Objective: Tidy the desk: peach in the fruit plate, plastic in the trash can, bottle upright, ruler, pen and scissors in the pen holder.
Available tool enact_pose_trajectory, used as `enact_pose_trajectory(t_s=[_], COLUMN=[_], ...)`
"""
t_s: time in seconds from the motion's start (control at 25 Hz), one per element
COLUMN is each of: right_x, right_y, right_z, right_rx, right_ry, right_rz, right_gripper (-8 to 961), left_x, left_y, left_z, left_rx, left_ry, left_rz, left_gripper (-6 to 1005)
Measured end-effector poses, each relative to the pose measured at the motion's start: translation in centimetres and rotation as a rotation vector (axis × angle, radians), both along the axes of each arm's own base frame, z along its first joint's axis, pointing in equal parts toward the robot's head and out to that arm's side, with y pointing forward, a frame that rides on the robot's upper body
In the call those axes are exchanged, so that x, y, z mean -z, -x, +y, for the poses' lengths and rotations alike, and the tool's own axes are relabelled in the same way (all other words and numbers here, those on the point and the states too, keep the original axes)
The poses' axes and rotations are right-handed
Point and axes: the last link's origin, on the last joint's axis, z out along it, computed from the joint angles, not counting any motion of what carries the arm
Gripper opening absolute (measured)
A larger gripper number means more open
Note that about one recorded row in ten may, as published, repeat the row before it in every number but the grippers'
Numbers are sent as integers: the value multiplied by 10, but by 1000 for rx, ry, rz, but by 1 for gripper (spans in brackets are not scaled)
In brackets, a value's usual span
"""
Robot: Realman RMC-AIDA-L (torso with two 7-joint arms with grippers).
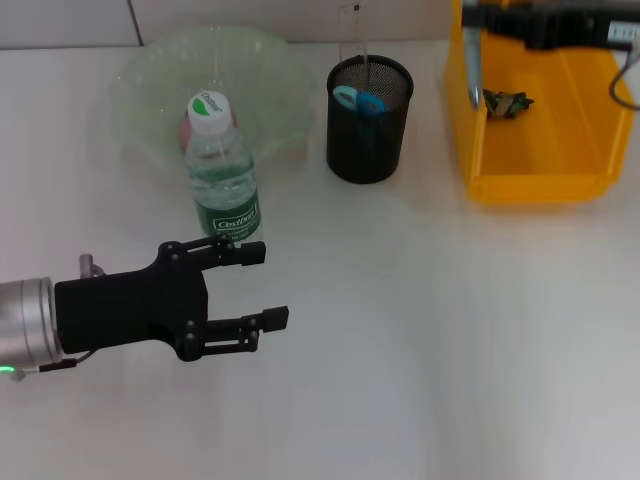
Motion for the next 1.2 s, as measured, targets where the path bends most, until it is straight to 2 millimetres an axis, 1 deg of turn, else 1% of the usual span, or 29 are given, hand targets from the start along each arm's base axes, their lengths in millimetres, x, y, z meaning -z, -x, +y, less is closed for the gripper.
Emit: enact_pose_trajectory(t_s=[0.04, 0.08, 0.12, 0.16, 0.2, 0.24, 0.28, 0.32, 0.36, 0.4, 0.44, 0.52, 0.68, 0.96, 1.2], right_x=[-1, 6, 6, 11, 28, 28, 47, 47, 57, 76, 76, 92, 106, 109, 111], right_y=[0, -3, -3, -4, -7, -7, -11, -11, -10, -11, -11, -12, -15, -19, -24], right_z=[5, 18, 18, 23, 39, 39, 52, 52, 59, 68, 68, 72, 74, 72, 66], right_rx=[-35, -76, -76, -89, -102, -102, -100, -100, -103, -98, -98, -91, -77, -64, -53], right_ry=[-45, -111, -111, -131, -185, -185, -219, -219, -234, -250, -250, -256, -258, -245, -227], right_rz=[48, 117, 117, 139, 167, 167, 165, 165, 157, 123, 123, 78, 19, 24, 46], right_gripper=[155, 158, 161, 164, 167, 171, 174, 177, 180, 183, 186, 193, 205, 227, 370], left_x=[0, 1, 3, 3, 4, 4, 4, 4, 5, 5, 4, 5, 4, 4, 4], left_y=[0, -1, -3, -4, -5, -5, -6, -6, -6, -7, -7, -8, -8, -9, -11], left_z=[0, 1, 2, 2, 3, 3, 3, 3, 3, 4, 4, 5, 6, 7, 7], left_rx=[0, -1, -5, -6, -8, -8, -8, -8, -8, -8, -9, -9, -8, -4, -3], left_ry=[0, 0, -3, -4, -5, -5, -7, -7, -10, -12, -15, -19, -25, -26, -21], left_rz=[0, -3, -12, -14, -17, -17, -21, -21, -24, -25, -27, -31, -33, -35, -39], left_gripper=[784, 784, 784, 784, 784, 784, 784, 784, 784, 784, 784, 784, 784, 784, 784])
